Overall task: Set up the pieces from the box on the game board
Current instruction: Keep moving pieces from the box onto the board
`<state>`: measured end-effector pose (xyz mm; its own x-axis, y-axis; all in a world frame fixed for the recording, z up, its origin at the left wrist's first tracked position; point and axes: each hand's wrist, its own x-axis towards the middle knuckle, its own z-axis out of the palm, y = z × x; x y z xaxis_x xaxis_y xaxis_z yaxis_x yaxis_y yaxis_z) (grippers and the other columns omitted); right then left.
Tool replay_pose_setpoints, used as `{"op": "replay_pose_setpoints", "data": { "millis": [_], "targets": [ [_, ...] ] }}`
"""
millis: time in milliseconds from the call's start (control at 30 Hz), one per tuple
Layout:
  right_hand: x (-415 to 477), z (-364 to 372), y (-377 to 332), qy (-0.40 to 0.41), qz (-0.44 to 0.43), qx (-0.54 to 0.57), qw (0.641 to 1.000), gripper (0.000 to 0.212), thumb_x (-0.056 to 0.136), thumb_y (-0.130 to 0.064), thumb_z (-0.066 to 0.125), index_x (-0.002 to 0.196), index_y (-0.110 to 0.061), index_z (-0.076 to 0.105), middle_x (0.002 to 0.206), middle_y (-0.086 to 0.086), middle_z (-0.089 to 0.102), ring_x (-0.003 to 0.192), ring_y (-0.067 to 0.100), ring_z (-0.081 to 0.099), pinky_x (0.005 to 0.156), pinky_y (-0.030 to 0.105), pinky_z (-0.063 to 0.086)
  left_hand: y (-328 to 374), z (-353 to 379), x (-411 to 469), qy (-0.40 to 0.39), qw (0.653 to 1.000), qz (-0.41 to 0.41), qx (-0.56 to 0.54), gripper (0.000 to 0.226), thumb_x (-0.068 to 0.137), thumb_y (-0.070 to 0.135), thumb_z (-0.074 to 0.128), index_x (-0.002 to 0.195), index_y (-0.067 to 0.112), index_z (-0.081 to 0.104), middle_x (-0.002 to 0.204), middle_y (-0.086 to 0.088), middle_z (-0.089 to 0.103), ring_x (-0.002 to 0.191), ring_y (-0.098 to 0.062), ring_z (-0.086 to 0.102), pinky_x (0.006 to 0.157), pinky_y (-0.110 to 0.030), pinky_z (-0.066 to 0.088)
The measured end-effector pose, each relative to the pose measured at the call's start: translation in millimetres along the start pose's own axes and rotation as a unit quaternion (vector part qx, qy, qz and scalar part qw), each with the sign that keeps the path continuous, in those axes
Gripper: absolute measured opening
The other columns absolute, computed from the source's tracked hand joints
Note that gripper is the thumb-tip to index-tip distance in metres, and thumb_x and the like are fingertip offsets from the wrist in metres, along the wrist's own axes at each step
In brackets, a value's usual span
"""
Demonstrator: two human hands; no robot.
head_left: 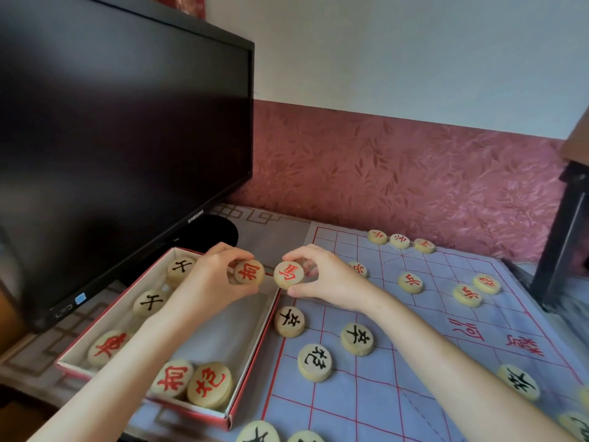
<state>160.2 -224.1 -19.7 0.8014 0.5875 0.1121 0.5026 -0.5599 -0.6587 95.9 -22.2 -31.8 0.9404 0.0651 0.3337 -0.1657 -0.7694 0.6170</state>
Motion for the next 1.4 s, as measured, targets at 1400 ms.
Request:
{"op": "replay_pose_setpoints", "data": {
  "millis": [1400],
  "targets": [
    [95, -103, 160, 0.18, 0.158, -0.164, 0.957, 0.038, 0.089, -0.029, 0.058, 0.127, -0.023, 0.055, 0.132, 0.0, 0.055, 0.128, 0.023, 0.034, 0.098, 0.033, 0.022, 52, 119, 150, -0.105, 0.994, 0.022, -0.031, 0.05, 0.066, 0.024, 0.08, 0.112, 0.019, 0.062, 0.111, -0.001, 0.06, 0.101, -0.013, 0.055, 0.084, -0.021, 0.042]
  ]
}}
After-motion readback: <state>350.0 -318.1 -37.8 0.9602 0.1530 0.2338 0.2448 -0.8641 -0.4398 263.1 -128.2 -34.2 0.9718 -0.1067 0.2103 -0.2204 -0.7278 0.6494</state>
